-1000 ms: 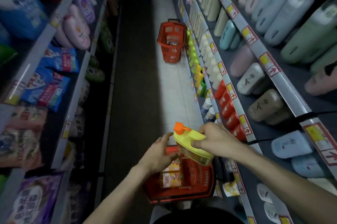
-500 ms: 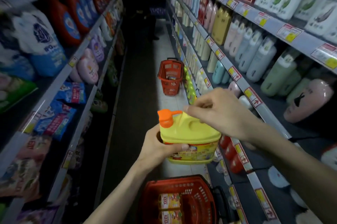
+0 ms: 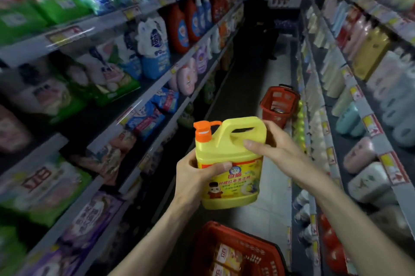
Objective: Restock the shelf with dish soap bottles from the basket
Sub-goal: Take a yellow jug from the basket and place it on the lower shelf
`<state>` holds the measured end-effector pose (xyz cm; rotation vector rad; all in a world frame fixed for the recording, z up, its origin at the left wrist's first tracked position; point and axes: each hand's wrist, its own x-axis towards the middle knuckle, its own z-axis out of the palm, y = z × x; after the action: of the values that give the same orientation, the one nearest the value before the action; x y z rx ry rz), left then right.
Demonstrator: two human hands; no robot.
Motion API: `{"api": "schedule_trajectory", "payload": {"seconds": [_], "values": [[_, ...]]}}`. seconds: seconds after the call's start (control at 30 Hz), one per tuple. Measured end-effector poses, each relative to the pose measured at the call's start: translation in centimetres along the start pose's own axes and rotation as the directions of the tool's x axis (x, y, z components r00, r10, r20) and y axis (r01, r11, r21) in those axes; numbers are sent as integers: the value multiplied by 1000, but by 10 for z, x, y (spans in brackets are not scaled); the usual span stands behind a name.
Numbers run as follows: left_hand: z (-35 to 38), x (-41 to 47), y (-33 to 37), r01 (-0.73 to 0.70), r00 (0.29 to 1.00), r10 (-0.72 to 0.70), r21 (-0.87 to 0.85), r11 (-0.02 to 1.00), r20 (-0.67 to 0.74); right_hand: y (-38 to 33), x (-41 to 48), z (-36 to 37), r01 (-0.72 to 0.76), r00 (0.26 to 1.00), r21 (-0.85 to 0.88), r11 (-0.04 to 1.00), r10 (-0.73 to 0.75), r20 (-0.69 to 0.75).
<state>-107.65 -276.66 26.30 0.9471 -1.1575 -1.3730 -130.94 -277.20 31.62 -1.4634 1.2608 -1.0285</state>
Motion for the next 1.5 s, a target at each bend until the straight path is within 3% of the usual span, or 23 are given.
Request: {"api": "schedule_trajectory", "payload": {"seconds": [0.2,0.33,0.53,0.7,0.83,1.1,1.3,1.5], "values": [[-29,-35,-2,34,963,-58,-95,995,-265,43,10,49,-164,920,160,973,93,380],[-45,-74,-3,12,908,-50,-94,996,-416,48,9,89,-127,881,220,967,8,472],[-71,-149,0,-9,763,0,-10,1000,-646,45,1,161,-92,790,225,970,-66,610],[-98,-225,18,38,682,-2,33,999,-731,25,-24,228,-60,705,233,971,-124,699],[-110,-293,30,58,612,49,106,993,-789,1,-49,275,-32,592,242,970,-177,786],[-123,-416,51,18,397,190,214,977,-898,-50,-123,365,57,392,258,964,-259,883],[-145,-519,65,-15,316,267,277,961,-910,-76,-213,438,108,283,275,955,-295,913],[-170,-623,87,15,190,342,351,936,-920,-98,-310,512,134,197,323,937,-345,918]]}}
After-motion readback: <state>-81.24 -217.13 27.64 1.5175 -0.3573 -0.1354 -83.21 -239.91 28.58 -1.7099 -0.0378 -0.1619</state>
